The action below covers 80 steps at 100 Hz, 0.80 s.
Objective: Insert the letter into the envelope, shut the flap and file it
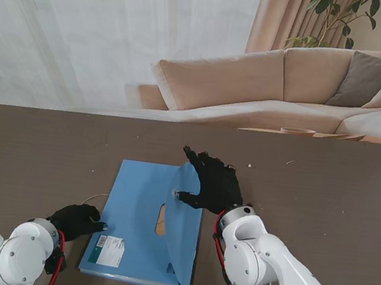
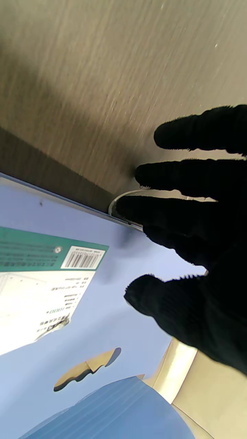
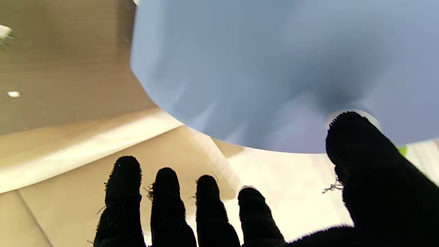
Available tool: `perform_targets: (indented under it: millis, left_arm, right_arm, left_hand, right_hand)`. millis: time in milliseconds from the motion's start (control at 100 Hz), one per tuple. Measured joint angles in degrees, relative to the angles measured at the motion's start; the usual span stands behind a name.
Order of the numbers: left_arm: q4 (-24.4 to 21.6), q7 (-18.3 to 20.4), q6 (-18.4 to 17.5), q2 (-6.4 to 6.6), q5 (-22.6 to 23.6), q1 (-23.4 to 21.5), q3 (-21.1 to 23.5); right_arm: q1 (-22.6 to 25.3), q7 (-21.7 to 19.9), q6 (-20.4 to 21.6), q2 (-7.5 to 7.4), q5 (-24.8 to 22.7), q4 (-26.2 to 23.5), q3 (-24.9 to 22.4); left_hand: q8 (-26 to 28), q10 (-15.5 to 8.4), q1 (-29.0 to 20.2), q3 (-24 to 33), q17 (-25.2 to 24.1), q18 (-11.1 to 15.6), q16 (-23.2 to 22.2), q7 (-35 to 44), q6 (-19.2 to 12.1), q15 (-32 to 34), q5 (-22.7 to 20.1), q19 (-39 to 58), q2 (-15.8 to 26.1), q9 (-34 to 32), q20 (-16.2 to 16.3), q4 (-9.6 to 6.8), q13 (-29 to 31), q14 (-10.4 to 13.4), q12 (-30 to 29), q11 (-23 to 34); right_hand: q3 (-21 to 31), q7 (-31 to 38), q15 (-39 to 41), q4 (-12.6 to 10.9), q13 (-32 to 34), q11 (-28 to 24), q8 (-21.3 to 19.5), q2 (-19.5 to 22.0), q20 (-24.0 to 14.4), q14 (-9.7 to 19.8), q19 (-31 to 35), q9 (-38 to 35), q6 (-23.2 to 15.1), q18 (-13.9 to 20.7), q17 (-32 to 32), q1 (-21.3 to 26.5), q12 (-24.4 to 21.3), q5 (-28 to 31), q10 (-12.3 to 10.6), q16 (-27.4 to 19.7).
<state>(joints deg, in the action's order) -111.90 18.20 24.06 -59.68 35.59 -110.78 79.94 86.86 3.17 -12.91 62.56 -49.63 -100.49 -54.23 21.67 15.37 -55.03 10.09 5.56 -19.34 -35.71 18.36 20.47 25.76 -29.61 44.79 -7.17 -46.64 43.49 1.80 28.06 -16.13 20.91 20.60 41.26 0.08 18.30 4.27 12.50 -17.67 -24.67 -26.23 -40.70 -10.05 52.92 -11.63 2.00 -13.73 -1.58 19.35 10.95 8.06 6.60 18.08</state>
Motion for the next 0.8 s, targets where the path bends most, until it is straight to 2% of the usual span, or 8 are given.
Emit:
perform_targets:
  millis: [40,80,130,240,320,480,590,800]
  left_arm:
    - [0.0,0.0,0.0,0.00,0.0,0.0,0.0]
    - [0.0,0.0,0.0,0.00,0.0,0.0,0.0]
    - [0.0,0.0,0.0,0.00,0.0,0.0,0.0]
    - [-0.1,0.0,0.1,0.00,-0.5,0.0,0.0]
    - [-0.3,0.1,-0.2,0.00,-2.0,-0.3,0.2]
    - [-1.5,1.2,-1.8,0.06,-2.7,-1.8,0.7]
    - [-2.3,1.9,-1.9,0.34,-2.5,-2.2,0.2]
    - [-3.2,2.8,-0.5,0.78,-2.6,-1.4,-2.3]
  right_arm:
    - [0.2,-1.0,-1.5,0.03,-0.2,-0.4,0.0]
    - [0.6,-2.3,-2.6,0.01,-0.3,-1.0,-0.1]
    - [1.1,-3.5,-3.6,-0.01,-0.1,-1.7,-0.2]
    - [2.8,-3.9,-3.7,-0.01,3.0,-2.7,-0.9]
    - [4.6,-5.2,-3.4,-0.08,2.8,-3.4,-1.9]
    - [8.7,-6.1,-2.8,-0.56,2.3,-4.5,-3.6]
    - [10.1,-6.5,-0.9,-0.97,4.9,-4.4,-3.8]
    - [9.2,-6.5,4.1,-1.28,6.8,-1.7,-1.8]
  left_hand:
    - [0.0,0.0,0.0,0.0,0.0,0.0,0.0,0.0,0.0,0.0,0.0,0.0,0.0,0.0,0.0,0.00,0.0,0.0,0.0,0.0]
    - [0.0,0.0,0.0,0.0,-0.1,0.0,0.0,0.0,0.0,0.0,0.0,0.0,0.0,0.0,0.0,0.00,0.0,0.0,0.0,0.0]
    - [0.0,0.0,0.0,0.0,-0.1,0.0,0.0,0.0,0.0,0.0,0.0,0.0,0.0,0.0,0.0,0.00,0.0,0.0,0.0,0.0]
    - [0.0,0.0,0.0,0.0,-0.3,0.0,0.0,0.0,0.0,0.0,0.0,0.0,0.0,0.0,0.0,0.00,0.0,-0.2,0.0,0.0]
    - [0.0,0.0,0.0,0.0,-0.5,0.0,0.0,0.0,0.0,0.0,0.0,0.0,0.0,0.0,0.0,0.00,0.0,-0.5,0.0,0.0]
    - [0.0,0.0,0.0,0.1,-0.7,0.0,0.4,0.0,0.0,-0.2,0.0,0.0,0.0,0.0,0.0,0.00,0.0,-0.6,0.0,0.0]
    - [0.0,0.0,0.0,0.1,-0.8,0.0,0.5,0.0,0.0,-0.5,0.0,0.0,0.0,0.0,0.0,0.00,0.0,-1.1,0.0,0.0]
    - [0.0,0.1,0.0,0.1,-1.4,0.0,0.5,0.0,0.4,-0.5,0.0,0.0,0.0,0.0,0.0,0.00,0.0,-1.1,0.0,0.0]
  right_hand:
    - [0.2,4.3,1.0,0.0,1.8,-6.4,-6.6,0.0,-1.1,0.0,1.7,0.0,2.4,-0.2,-1.4,0.0,2.7,0.4,0.2,1.0]
    - [0.4,8.7,4.0,0.0,4.8,-13.0,-9.3,0.0,-2.3,-0.2,4.6,-1.3,4.5,-0.8,-3.5,0.0,5.3,3.4,0.5,2.5]
    - [0.3,13.9,7.5,0.0,8.6,-18.6,-10.1,0.1,-3.4,-0.2,8.7,-5.0,5.5,-1.2,-6.4,0.1,7.2,7.2,1.1,4.3]
    - [0.3,22.4,13.7,0.0,15.5,-24.0,-10.1,0.3,-4.7,-0.3,15.4,-11.0,6.6,-2.0,-11.6,0.1,10.1,10.2,1.3,6.9]
    - [0.3,27.1,16.0,-1.0,18.6,-25.5,-10.9,1.9,-4.7,-0.4,17.7,-13.4,6.7,-2.1,-14.0,0.3,11.7,11.5,1.4,8.0]
    - [2.5,34.1,18.5,-1.5,23.6,-25.8,-11.5,2.4,-4.6,-0.8,20.6,-20.3,5.7,-2.4,-17.6,4.9,12.0,17.4,1.6,8.9]
    - [3.6,35.2,19.2,-1.5,26.7,-25.8,-11.0,2.5,-4.6,-0.8,21.3,-24.9,4.5,-2.9,-19.6,4.9,12.0,19.4,1.4,8.9]
    - [4.5,35.3,19.9,-1.6,28.7,-24.6,-7.7,3.1,-3.7,-0.7,21.9,-26.0,4.4,-2.9,-21.1,5.5,11.3,20.8,1.2,9.4]
